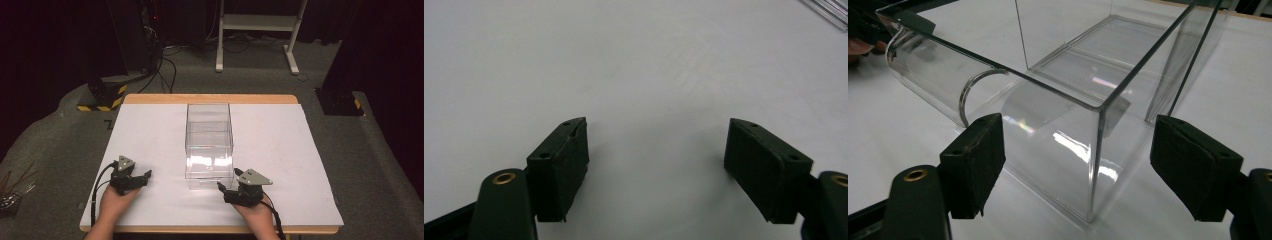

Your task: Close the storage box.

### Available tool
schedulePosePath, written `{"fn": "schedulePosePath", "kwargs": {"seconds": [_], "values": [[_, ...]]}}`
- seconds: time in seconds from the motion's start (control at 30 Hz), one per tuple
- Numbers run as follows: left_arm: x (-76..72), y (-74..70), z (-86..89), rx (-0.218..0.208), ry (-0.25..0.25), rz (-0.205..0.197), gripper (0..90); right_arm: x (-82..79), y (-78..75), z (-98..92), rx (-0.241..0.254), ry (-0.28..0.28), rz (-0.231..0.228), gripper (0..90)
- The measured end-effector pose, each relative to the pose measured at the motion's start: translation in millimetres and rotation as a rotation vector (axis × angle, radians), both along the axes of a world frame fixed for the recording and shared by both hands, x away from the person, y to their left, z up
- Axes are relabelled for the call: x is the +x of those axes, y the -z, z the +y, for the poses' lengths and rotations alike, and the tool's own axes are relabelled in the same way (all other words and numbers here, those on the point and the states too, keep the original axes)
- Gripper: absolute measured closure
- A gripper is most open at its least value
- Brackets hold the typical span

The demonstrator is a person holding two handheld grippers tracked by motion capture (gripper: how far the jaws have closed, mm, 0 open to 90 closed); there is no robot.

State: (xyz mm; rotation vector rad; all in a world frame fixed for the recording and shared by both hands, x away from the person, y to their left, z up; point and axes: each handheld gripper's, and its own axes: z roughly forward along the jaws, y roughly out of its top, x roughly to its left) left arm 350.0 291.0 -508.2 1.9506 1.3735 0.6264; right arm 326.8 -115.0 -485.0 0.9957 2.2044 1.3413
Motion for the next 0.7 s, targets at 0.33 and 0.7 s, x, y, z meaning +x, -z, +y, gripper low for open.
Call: {"fn": "schedulePosePath", "kwargs": {"seconds": [0.33, 0.7], "values": [[0.0, -0.2, 0.2, 0.003, 0.003, 0.002, 25.9, 1.8, -3.5, 7.8, -0.013, 0.014, -0.03, 26.8], [0.0, -0.2, 0.3, 0.003, 0.003, 0.002, 25.9, 10.3, -5.5, 9.2, -0.022, 0.072, -0.044, 17.1]]}}
